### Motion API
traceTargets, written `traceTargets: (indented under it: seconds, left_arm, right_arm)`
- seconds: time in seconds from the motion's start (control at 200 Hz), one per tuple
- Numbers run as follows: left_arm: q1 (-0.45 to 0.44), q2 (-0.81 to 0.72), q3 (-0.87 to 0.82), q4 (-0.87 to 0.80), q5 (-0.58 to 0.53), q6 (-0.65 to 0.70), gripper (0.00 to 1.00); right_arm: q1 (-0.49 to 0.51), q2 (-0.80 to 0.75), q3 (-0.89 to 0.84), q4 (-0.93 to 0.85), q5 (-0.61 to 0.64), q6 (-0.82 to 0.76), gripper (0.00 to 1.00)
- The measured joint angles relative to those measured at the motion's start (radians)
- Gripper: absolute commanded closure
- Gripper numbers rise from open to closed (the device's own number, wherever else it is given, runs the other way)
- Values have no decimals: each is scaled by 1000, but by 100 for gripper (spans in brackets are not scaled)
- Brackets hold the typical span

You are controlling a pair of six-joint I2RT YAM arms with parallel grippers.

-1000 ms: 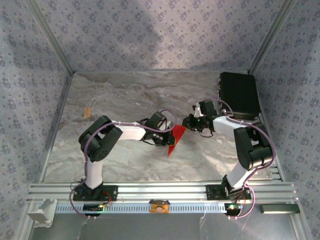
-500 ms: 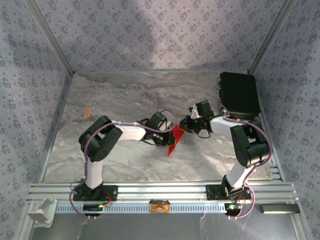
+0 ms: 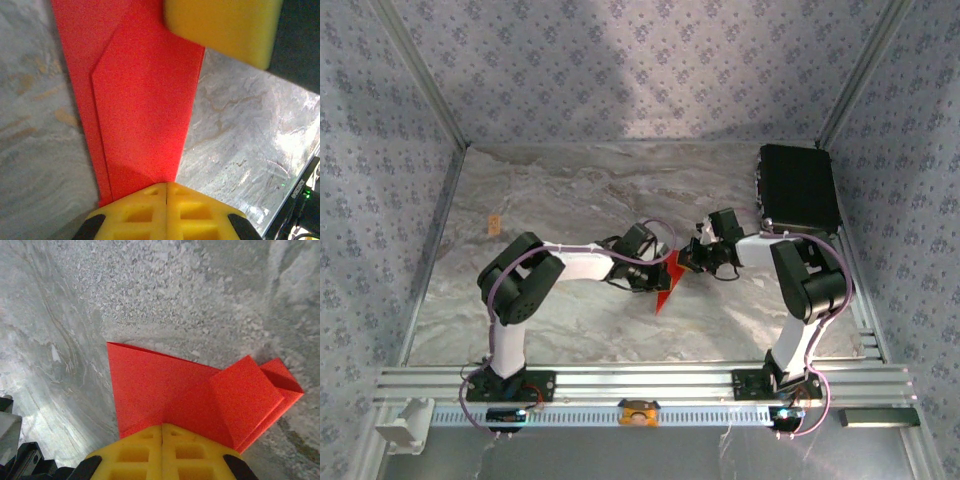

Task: Fold a paper plane with a square sheet of paper (pick it up from the middle)
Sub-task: Fold the wing for the fifth time at the center of the table.

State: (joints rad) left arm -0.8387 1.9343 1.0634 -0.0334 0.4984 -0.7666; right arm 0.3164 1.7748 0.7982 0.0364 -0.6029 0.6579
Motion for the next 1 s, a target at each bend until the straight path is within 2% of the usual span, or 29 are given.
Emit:
traceTargets:
  seconds: [0.4,0.999]
  left_arm:
    - [-11,-13,85,-46,-5,-1,98]
    - [14,106,158,-55,26,19,96]
  right_arm:
    - [-9,0,-2,6,-6,0,93]
    - [-11,0,-8,18,-8,0,93]
